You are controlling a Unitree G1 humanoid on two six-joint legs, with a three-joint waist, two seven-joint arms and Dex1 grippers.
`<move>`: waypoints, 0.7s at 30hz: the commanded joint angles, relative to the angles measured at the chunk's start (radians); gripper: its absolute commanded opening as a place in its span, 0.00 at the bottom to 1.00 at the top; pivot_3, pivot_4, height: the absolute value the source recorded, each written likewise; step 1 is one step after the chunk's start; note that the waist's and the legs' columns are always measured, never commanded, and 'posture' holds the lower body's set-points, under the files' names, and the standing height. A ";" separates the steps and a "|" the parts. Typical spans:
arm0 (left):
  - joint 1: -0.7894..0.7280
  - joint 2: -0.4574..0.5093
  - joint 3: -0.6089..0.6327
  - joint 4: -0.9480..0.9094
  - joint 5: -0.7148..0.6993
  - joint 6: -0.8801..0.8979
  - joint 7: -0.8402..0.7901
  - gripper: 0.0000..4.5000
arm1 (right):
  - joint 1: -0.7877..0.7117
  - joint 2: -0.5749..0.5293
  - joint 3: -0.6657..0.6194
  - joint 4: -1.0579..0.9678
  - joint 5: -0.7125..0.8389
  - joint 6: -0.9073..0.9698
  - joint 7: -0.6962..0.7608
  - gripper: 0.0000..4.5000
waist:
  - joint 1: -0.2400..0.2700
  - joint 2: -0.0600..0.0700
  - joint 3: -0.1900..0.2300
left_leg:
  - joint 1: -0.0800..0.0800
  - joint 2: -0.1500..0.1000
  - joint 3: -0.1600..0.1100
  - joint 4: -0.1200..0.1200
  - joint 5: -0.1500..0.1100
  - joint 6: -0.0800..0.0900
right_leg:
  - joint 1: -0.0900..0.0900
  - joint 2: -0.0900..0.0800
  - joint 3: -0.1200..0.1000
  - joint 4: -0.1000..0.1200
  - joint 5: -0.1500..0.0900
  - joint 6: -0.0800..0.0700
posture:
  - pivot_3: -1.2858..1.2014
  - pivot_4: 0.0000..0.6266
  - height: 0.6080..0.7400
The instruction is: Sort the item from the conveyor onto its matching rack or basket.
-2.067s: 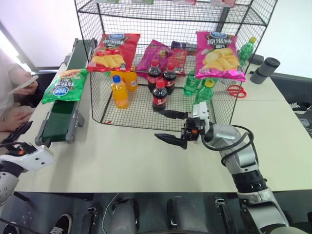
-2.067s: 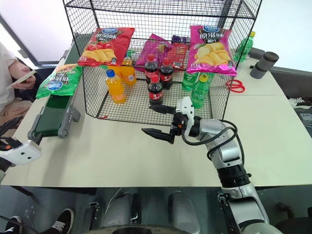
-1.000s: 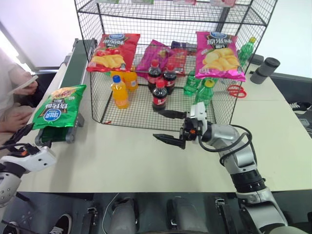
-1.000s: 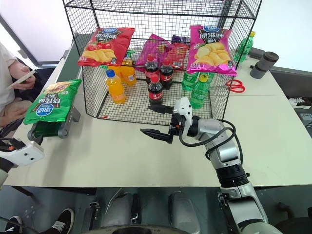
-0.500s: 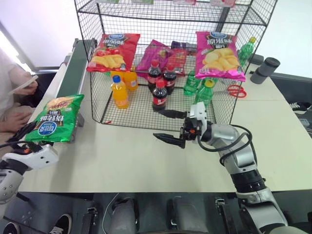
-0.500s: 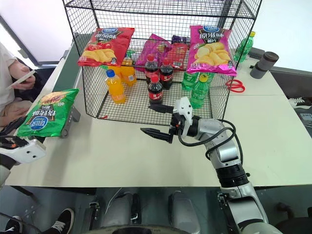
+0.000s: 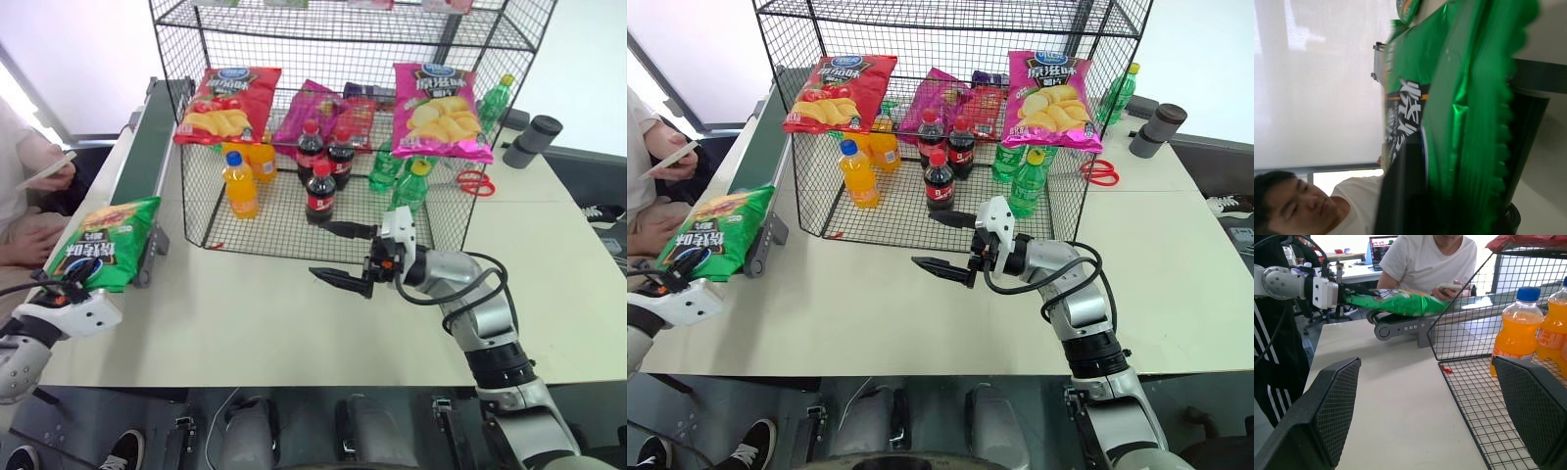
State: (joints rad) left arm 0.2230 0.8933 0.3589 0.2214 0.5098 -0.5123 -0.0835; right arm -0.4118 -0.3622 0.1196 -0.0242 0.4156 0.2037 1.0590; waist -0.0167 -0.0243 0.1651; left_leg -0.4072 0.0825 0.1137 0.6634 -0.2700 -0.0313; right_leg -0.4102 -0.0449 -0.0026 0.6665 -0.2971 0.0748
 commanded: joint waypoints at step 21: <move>0.223 0.006 0.177 -0.685 -1.792 0.730 -0.770 0.01 | 0.029 -0.164 -0.116 -0.074 0.149 0.133 0.092 1.00 | 0.003 0.001 0.000 | 0.001 0.000 -0.004 0.001 0.000 0.000 | 0.002 0.001 0.000 0.000 0.000 0.000 | 0.52 0.24 1.00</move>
State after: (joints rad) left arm 0.4543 0.8709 0.5175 -0.3922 -1.1377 0.1104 -0.7978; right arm -0.3914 -0.5028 0.0354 -0.0323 0.4961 0.2828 1.1234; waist -0.0136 -0.0236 0.1653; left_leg -0.4061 0.0825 0.1100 0.6650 -0.2698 -0.0315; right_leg -0.4075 -0.0438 -0.0026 0.6664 -0.2972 0.0746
